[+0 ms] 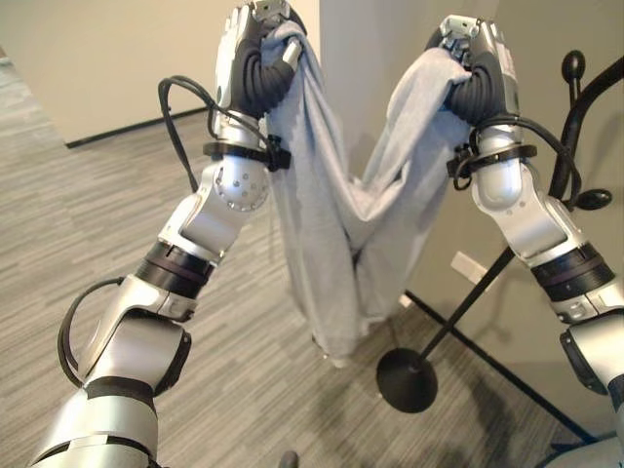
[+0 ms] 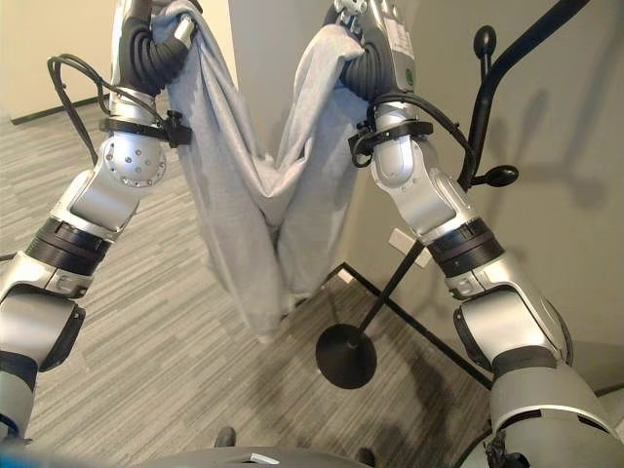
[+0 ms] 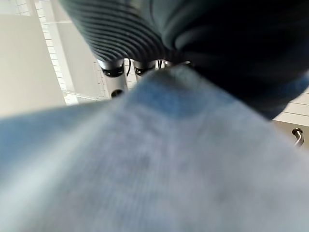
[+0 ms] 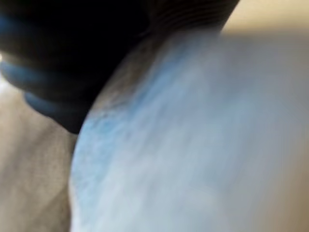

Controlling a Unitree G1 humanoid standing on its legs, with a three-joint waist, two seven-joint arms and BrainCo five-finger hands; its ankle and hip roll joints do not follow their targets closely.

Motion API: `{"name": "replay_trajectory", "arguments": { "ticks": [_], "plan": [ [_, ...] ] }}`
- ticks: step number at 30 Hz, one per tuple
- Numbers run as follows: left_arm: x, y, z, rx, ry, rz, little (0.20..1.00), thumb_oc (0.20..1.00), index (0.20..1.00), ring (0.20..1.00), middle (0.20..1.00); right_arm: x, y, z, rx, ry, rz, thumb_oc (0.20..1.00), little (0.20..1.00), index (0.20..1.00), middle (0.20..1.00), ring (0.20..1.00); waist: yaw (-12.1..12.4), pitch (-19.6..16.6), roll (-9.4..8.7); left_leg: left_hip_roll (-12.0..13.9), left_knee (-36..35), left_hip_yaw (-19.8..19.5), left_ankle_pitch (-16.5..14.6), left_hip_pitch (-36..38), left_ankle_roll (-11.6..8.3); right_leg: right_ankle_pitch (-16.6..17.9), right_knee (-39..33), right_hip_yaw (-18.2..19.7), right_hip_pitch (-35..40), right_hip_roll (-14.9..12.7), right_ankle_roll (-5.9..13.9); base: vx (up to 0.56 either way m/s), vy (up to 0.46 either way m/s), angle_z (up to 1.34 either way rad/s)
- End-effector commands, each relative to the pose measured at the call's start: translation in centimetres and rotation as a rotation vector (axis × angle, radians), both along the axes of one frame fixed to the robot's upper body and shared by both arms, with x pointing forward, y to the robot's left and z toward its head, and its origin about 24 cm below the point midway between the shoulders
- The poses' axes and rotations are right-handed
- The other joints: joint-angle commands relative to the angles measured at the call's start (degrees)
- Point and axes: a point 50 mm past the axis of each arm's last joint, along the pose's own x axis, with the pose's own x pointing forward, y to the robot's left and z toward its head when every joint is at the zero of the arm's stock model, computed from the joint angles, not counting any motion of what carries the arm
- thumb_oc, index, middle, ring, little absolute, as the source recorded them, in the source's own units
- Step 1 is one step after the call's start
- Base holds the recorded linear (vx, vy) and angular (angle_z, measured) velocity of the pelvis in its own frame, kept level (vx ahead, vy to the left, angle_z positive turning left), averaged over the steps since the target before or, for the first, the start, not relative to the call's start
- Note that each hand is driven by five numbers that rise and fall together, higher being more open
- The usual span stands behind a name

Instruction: Hang the clothes on the sofa on the clothes rack.

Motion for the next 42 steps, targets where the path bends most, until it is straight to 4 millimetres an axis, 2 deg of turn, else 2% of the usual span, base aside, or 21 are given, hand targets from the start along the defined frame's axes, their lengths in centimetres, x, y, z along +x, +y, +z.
{"name": "replay_trajectory", "arguments": {
  "ticks": [1,14,20,30,31,37,40,42],
  "plan": [
    [-0.1,1.7,2.3,-0.038,-0.062,0.055,0.200,0.200,0.200,0.200,0.200,-1.6,-1.9,3.5,-0.014,-0.160,-0.044,0.200,0.200,0.200,0.200,0.200,1.24,-2.10,1.67,-6.33,0.22,4.76,-7.67,5.35,6.08,-2.23,0.91,0.78,0.59,0.07,2.07,0.01,0.123,-0.07],
    [-0.8,3.9,2.6,0.000,-0.095,0.145,0.200,0.200,0.200,0.200,0.200,-2.4,-2.7,3.9,-0.043,-0.210,-0.083,0.200,0.200,0.200,0.200,0.200,0.55,-2.25,1.65,-7.23,0.22,7.42,-10.16,10.77,8.36,1.14,0.91,4.45,-0.17,-1.35,2.07,0.00,0.093,-0.24],
    [-1.0,3.7,2.3,0.001,-0.094,0.133,0.200,0.200,0.200,0.200,0.200,-2.7,-2.8,3.8,-0.042,-0.214,-0.078,0.200,0.200,0.200,0.200,0.200,-0.35,-2.22,1.54,-7.12,0.22,8.56,-10.84,12.06,9.01,1.37,0.91,6.56,-0.80,-1.31,2.07,0.01,0.020,-0.27],
    [-1.5,3.4,2.0,0.013,-0.100,0.119,0.200,0.200,0.200,0.200,0.200,-3.2,-3.6,3.4,-0.036,-0.212,-0.087,0.200,0.200,0.200,0.200,0.200,-2.12,-1.52,2.37,-6.64,0.26,9.67,-11.73,13.54,9.81,1.90,0.91,11.15,-2.90,-0.57,2.07,0.01,-0.011,-0.28],
    [-1.5,3.4,1.8,0.017,-0.095,0.116,0.200,0.200,0.200,0.200,0.200,-3.3,-4.1,3.4,-0.031,-0.215,-0.102,0.200,0.200,0.200,0.200,0.200,-2.95,-1.20,2.70,-6.48,0.27,9.74,-11.86,13.76,9.91,1.88,0.91,12.26,-3.39,-0.17,2.07,0.01,-0.021,-0.20],
    [-1.4,3.5,1.8,0.032,-0.087,0.126,0.200,0.200,0.200,0.200,0.200,-3.2,-5.3,3.0,-0.020,-0.200,-0.150,0.200,0.200,0.200,0.200,0.200,-4.11,-1.01,3.26,-5.94,0.22,10.17,-12.04,13.91,9.95,1.79,0.91,14.17,-4.44,0.70,2.07,0.01,-0.031,-0.17],
    [-1.3,3.3,1.9,0.037,-0.082,0.123,0.200,0.200,0.200,0.200,0.200,-3.0,-6.6,2.7,-0.017,-0.173,-0.199,0.200,0.200,0.200,0.200,0.200,-5.82,-0.96,3.80,-5.46,0.22,10.81,-12.01,13.77,9.84,1.43,0.91,16.03,-5.18,1.78,2.07,0.03,-0.051,-0.24],
    [-1.3,3.3,1.9,0.038,-0.079,0.124,0.200,0.200,0.200,0.200,0.200,-2.9,-6.9,2.6,-0.019,-0.162,-0.213,0.200,0.200,0.200,0.200,0.200,-6.04,-1.04,3.91,-5.30,0.22,10.96,-12.06,13.73,9.75,1.27,0.91,16.31,-5.34,2.00,2.07,0.03,-0.055,-0.14]
  ]
}}
